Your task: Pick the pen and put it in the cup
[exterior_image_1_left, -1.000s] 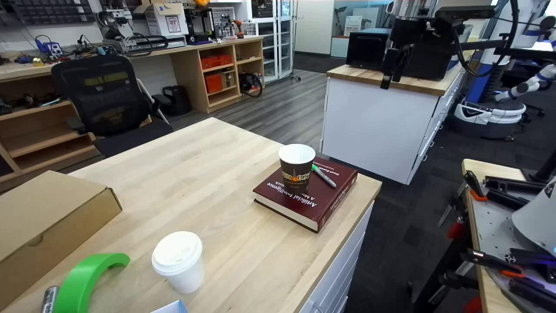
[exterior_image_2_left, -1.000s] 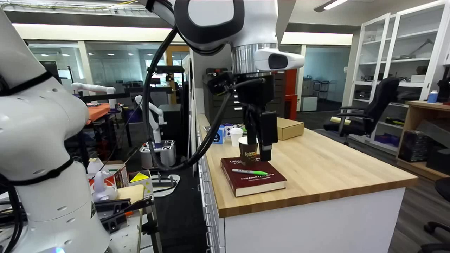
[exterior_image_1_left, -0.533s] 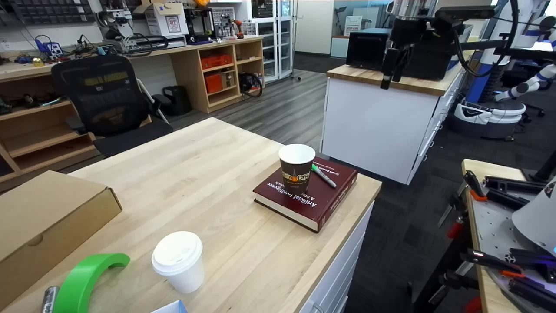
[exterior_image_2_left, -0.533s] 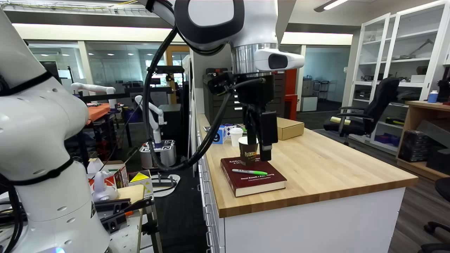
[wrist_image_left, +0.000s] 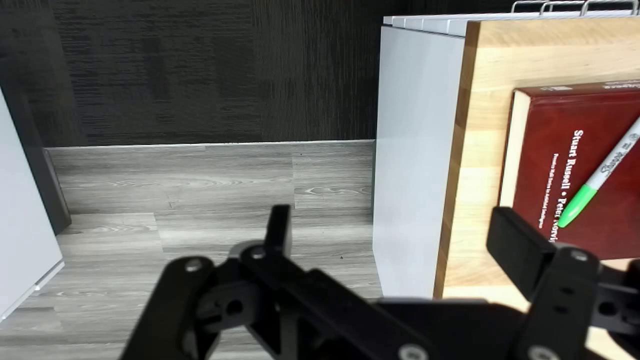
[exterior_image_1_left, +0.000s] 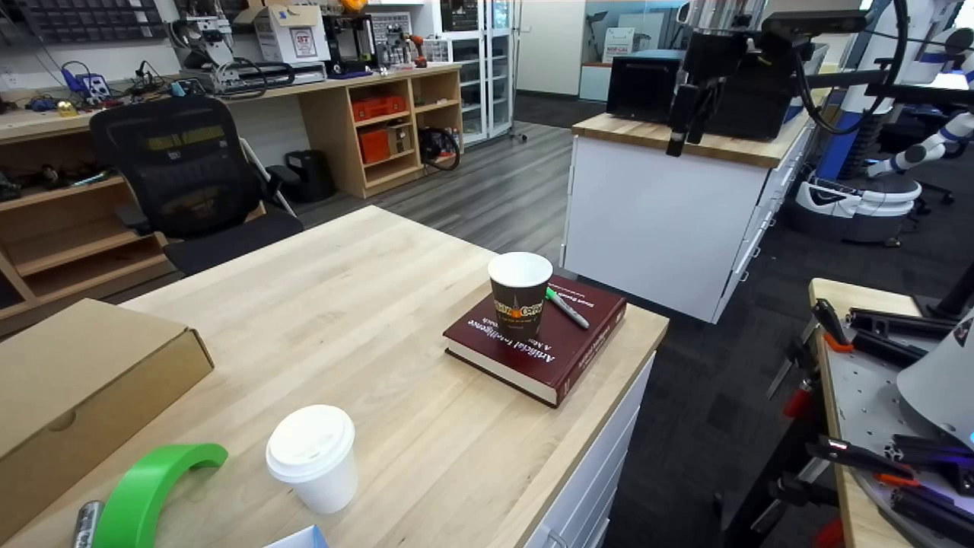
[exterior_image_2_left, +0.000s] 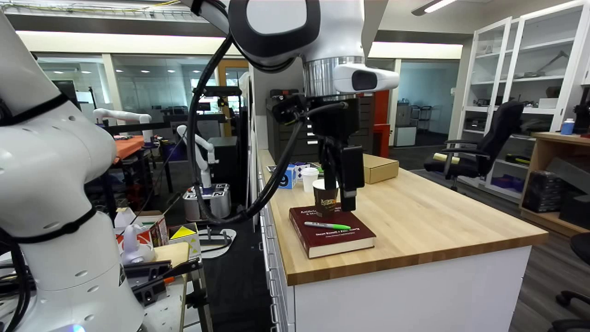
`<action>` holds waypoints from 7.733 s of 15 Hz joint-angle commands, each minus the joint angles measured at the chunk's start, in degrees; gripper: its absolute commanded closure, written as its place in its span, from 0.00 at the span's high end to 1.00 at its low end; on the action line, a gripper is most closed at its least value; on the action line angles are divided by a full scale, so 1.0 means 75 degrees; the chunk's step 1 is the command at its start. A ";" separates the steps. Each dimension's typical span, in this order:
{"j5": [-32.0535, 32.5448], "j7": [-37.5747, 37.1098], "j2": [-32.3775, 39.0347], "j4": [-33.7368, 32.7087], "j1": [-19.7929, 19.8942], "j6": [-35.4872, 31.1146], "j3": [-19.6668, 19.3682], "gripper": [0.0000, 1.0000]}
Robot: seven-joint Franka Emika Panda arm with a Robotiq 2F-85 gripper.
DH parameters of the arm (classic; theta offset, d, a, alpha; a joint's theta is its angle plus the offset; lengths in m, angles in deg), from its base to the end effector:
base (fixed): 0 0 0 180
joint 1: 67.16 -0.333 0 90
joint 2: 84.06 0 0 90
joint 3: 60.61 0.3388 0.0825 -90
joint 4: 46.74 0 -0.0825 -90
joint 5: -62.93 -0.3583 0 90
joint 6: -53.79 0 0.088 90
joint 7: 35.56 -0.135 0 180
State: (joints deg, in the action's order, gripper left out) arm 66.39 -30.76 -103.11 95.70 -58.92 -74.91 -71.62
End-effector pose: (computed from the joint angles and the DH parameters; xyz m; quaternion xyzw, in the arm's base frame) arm 0.3882 -0.1402 0.4230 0.9936 -0.1042 0.0445 0.0023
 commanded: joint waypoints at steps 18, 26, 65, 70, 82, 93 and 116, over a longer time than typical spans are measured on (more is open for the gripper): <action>-0.0608 -0.1961 0.0730 -0.0481 -0.0212 0.0174 0.0891 1.00; -0.1294 -0.3376 0.2032 -0.1407 -0.0588 0.0006 0.1355 1.00; -0.0629 -0.6164 0.4742 -0.3118 -0.1676 -0.0099 0.1378 1.00; -0.0562 -0.5950 0.5160 -0.3346 -0.1748 -0.0259 0.1372 1.00; -0.0950 -0.4715 0.5520 -0.3090 -0.1744 -0.1446 0.1509 1.00; -0.1622 -0.3917 0.5405 -0.2559 -0.1739 -0.2221 0.1566 1.00; -0.1622 -0.3215 0.4680 -0.2038 -0.1647 -0.1946 0.1410 0.71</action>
State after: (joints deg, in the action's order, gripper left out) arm 53.22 -56.13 -64.64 77.64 -71.52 -90.15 -60.64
